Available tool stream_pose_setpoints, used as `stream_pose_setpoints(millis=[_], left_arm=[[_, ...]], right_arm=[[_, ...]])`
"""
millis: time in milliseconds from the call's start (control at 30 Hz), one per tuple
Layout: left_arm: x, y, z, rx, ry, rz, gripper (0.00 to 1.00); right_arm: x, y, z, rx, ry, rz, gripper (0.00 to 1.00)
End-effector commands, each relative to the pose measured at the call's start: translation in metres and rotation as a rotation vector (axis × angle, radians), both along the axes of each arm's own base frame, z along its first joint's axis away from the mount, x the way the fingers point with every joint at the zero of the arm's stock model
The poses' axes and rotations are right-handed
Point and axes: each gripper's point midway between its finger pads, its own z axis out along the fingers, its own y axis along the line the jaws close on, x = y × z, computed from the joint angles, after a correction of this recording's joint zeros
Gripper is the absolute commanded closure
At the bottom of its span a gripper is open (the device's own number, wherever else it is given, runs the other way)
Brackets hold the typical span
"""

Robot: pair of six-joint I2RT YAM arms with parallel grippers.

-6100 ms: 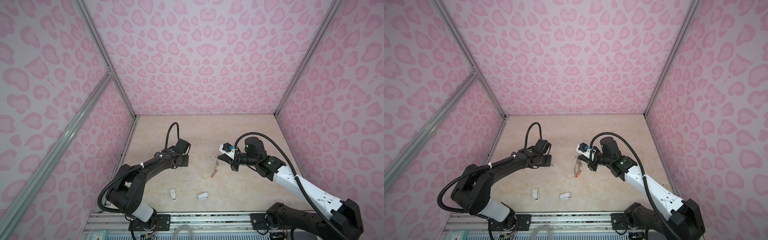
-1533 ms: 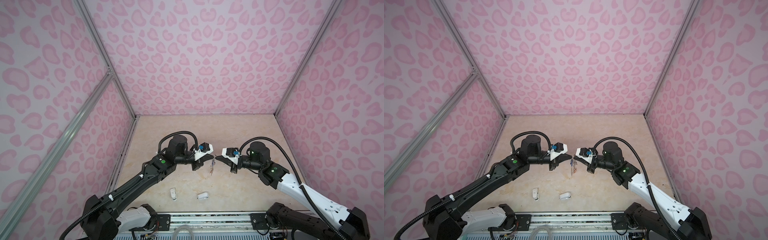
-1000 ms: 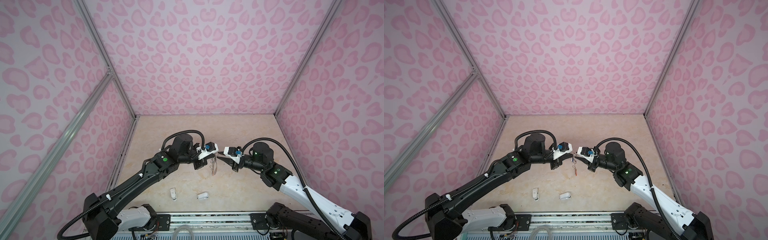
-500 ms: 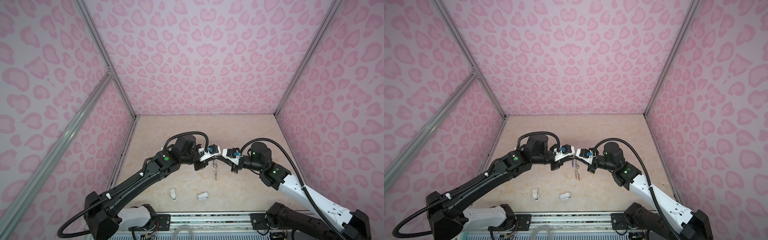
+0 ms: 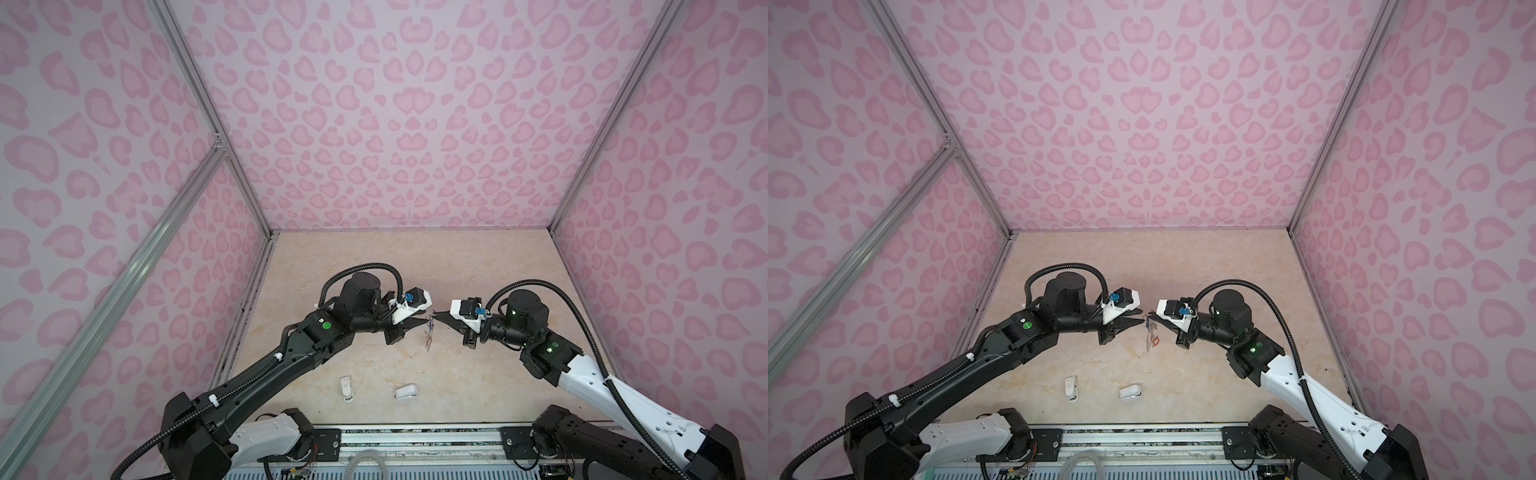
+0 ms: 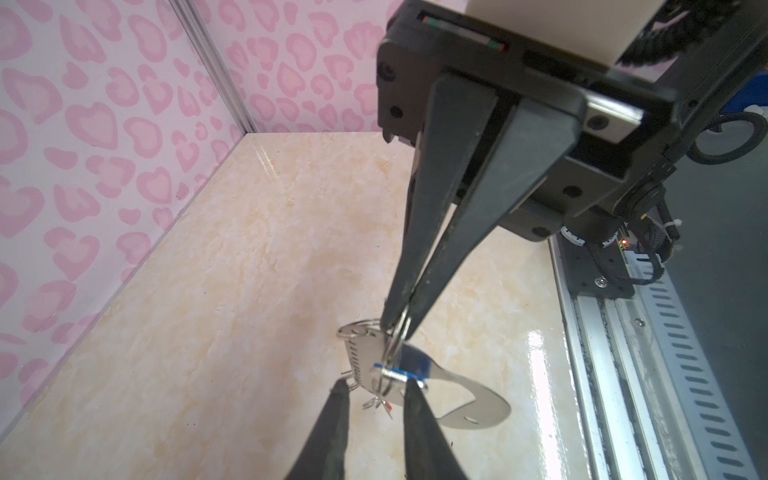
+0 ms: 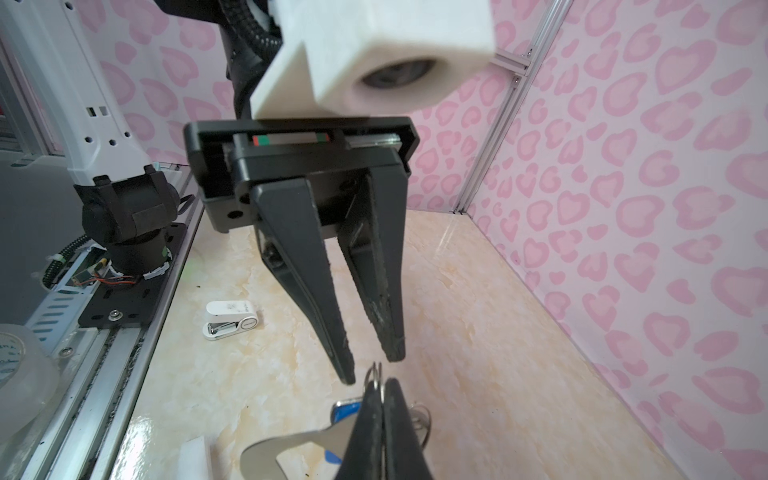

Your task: Put the keys on the keyring

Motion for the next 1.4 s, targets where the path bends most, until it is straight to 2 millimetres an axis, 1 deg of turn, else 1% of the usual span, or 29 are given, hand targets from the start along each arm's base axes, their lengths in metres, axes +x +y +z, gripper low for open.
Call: stream_pose_setpoints(millis=[0,133,367,533,633,767,833,900,933,1000,1067,1167,1367], left_arm=[[-0.002,-0.006,0.011,-0.064,-0.011,-0.029,0.75],[-0.004,-0.008,0.013,-0.095,-0.020,-0.039,0.76],[-0.008,-0.008,0.022,-0.143,-0.053,-0.057,0.76],[-0.011,-0.011,0.023,-0.154,-0.046,-0.081,0.78],[-0.012,-0.013,0.022,-0.159,-0.039,-0.092,0.82],[-0.011,-0.015,0.023,-0.163,-0.038,-0.100,0.95],[-0.011,-0.015,0.022,-0.156,-0.045,-0.102,0.97],[-0.007,-0.013,0.023,-0.137,-0.056,-0.082,0.97],[-0.004,-0.012,0.023,-0.121,-0.062,-0.068,0.97],[0.001,-0.010,0.021,-0.074,-0.077,-0.033,0.97],[0.006,-0.008,0.019,-0.031,-0.095,0.000,0.96],[0.012,-0.005,0.015,0.051,-0.118,0.030,0.97],[0.016,-0.005,0.011,0.161,-0.143,0.037,0.96]], right_arm=[[-0.001,0.001,0.015,0.050,-0.037,0.008,1.00],[-0.002,0.001,0.017,0.065,-0.040,0.008,1.00],[-0.005,0.004,0.017,0.076,-0.024,0.035,1.00],[-0.005,0.005,0.018,0.079,-0.021,0.042,1.00],[-0.006,0.006,0.018,0.076,-0.014,0.050,1.00],[-0.005,0.006,0.017,0.075,-0.012,0.051,1.00],[-0.003,0.005,0.016,0.067,-0.009,0.031,1.00],[0.002,0.000,0.011,0.030,-0.014,-0.018,0.86],[0.005,-0.003,0.008,0.004,-0.018,-0.040,0.81],[0.009,-0.011,0.005,-0.047,-0.036,-0.086,0.74],[0.011,-0.016,0.003,-0.087,-0.051,-0.111,0.72],[0.012,-0.020,0.005,-0.115,-0.067,-0.132,0.71],[0.009,-0.016,0.010,-0.122,-0.049,-0.095,0.72]])
